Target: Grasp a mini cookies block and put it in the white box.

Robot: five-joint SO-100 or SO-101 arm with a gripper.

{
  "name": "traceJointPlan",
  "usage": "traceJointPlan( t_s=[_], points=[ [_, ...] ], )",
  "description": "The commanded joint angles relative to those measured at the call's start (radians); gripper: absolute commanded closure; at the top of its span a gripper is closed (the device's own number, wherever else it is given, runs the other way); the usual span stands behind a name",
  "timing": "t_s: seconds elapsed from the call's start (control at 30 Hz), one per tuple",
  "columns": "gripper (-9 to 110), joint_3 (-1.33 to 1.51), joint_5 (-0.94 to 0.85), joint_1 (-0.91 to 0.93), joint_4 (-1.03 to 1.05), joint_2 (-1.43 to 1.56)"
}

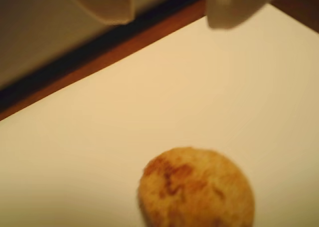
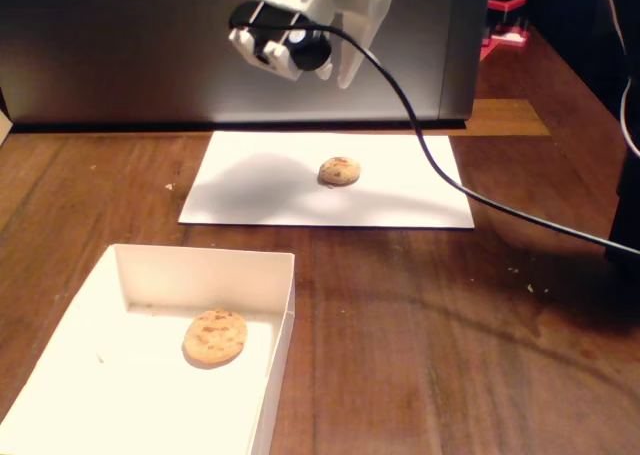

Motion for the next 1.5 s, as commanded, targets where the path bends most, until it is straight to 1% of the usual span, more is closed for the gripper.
traceJointPlan(
  t_s=[0.0,0.07,0.17,0.47,0.73,0.93,1.07,1.17,1.37,1.47],
  points=[
    [94,0.167,-0.015,-0.028,-0.138,0.140],
    [94,0.288,-0.015,-0.043,-0.201,0.199],
    [94,0.342,0.000,-0.051,-0.216,0.229],
    [94,0.334,-0.021,-0.017,-0.244,0.241],
    [91,0.327,-0.018,0.020,-0.247,0.250],
    [85,0.373,-0.018,0.028,-0.249,0.255],
    [80,0.479,-0.028,0.023,-0.302,0.313],
    [77,0.489,-0.021,0.023,-0.305,0.316],
    [67,0.511,-0.025,0.014,-0.304,0.319],
    [64,0.537,-0.025,0.008,-0.305,0.316]
  ],
)
